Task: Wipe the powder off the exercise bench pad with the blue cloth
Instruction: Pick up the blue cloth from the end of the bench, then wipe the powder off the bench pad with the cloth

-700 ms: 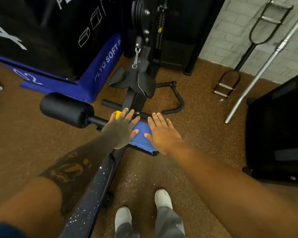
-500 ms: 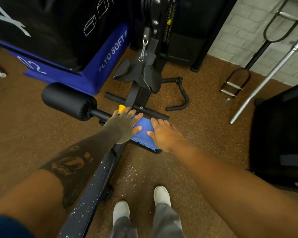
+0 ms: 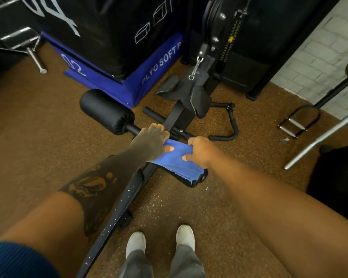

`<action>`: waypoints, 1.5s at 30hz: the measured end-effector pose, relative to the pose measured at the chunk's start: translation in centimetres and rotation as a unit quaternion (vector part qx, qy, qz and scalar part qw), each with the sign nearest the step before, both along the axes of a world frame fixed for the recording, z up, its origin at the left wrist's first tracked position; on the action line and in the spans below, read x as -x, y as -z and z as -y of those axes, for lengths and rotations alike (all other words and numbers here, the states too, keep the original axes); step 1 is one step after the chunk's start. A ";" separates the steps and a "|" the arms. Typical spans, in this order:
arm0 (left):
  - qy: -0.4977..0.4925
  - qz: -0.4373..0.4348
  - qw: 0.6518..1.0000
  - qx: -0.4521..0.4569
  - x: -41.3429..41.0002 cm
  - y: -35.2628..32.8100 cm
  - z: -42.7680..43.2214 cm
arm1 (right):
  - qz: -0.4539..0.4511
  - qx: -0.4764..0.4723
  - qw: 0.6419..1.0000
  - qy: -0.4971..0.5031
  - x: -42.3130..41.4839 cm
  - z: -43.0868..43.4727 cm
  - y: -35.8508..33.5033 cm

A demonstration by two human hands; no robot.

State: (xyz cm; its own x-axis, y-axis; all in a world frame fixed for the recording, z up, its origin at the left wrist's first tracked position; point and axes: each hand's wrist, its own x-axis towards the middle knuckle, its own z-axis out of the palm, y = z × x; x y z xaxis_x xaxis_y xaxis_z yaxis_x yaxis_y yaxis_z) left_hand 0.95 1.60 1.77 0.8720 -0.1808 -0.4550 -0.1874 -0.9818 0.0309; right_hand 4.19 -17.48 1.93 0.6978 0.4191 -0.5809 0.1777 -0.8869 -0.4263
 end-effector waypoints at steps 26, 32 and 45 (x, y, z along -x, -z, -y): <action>-0.618 0.025 0.718 0.319 18.0 7.8 -3.4 | 0.068 -0.070 0.965 -0.244 3.5 -19.7 0.4; -0.677 0.022 0.662 0.322 18.8 13.2 -2.1 | 0.068 -0.013 0.942 -0.328 6.0 -24.5 6.8; -0.512 0.129 0.849 -0.006 25.5 18.5 -2.6 | 0.294 -0.089 0.870 -0.385 11.0 -22.9 17.0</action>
